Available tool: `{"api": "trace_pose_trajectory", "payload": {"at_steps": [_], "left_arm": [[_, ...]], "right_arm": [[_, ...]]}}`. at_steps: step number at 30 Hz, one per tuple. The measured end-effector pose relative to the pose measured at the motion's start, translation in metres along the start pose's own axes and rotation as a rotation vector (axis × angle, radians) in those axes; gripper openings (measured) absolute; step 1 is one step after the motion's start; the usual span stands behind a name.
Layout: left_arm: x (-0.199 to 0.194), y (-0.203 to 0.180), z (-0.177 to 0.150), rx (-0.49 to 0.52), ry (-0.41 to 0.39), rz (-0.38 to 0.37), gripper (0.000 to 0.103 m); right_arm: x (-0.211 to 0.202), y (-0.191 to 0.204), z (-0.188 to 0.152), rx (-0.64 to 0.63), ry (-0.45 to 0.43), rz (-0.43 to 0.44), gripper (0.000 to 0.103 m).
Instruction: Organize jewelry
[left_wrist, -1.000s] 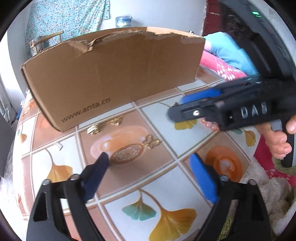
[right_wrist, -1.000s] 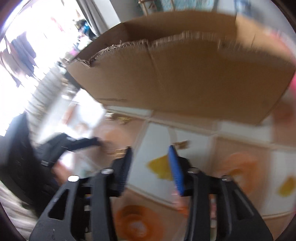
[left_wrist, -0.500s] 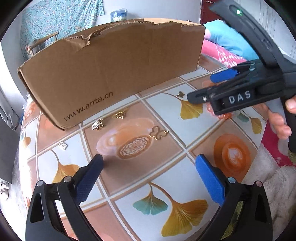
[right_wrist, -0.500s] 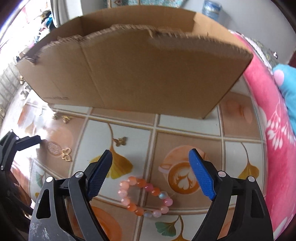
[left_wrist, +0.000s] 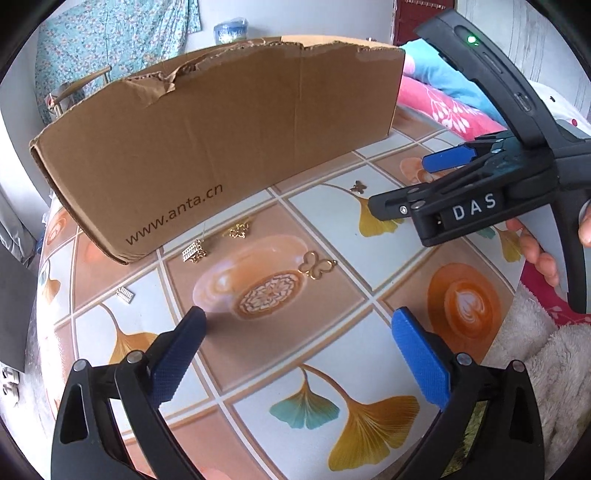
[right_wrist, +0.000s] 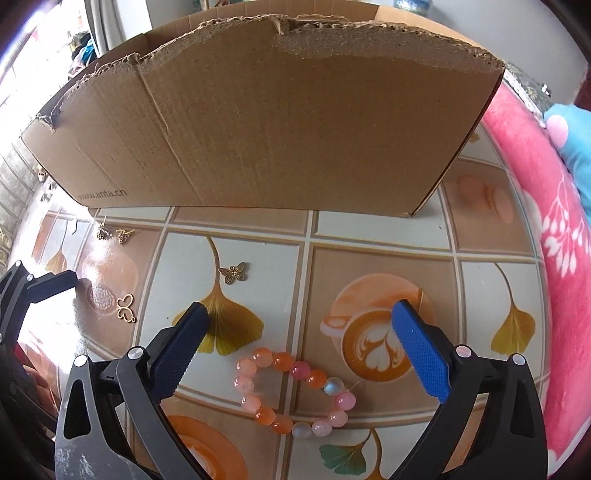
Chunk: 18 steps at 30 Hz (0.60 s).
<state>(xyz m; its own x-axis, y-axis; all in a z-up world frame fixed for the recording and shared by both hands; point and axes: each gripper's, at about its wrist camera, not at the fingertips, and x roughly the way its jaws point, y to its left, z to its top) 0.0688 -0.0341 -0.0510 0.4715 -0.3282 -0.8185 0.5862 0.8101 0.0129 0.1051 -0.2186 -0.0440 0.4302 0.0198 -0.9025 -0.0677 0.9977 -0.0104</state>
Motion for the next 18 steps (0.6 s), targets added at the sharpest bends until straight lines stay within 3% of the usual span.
{"api": "trace_pose_trajectory", "payload": {"at_steps": [10, 14, 18], "left_arm": [[-0.006, 0.005, -0.004, 0.001, -0.007, -0.004, 0.099], [-0.016, 0.009, 0.002, -0.047, -0.081, -0.012, 0.098], [-0.018, 0.019, 0.013, -0.097, -0.106, -0.048, 0.084]], "right_arm": [[-0.004, -0.007, -0.014, -0.007, -0.07, 0.007, 0.095], [-0.012, -0.017, -0.013, 0.01, -0.133, 0.153, 0.095], [-0.009, -0.023, -0.014, -0.02, -0.146, 0.215, 0.09]]}}
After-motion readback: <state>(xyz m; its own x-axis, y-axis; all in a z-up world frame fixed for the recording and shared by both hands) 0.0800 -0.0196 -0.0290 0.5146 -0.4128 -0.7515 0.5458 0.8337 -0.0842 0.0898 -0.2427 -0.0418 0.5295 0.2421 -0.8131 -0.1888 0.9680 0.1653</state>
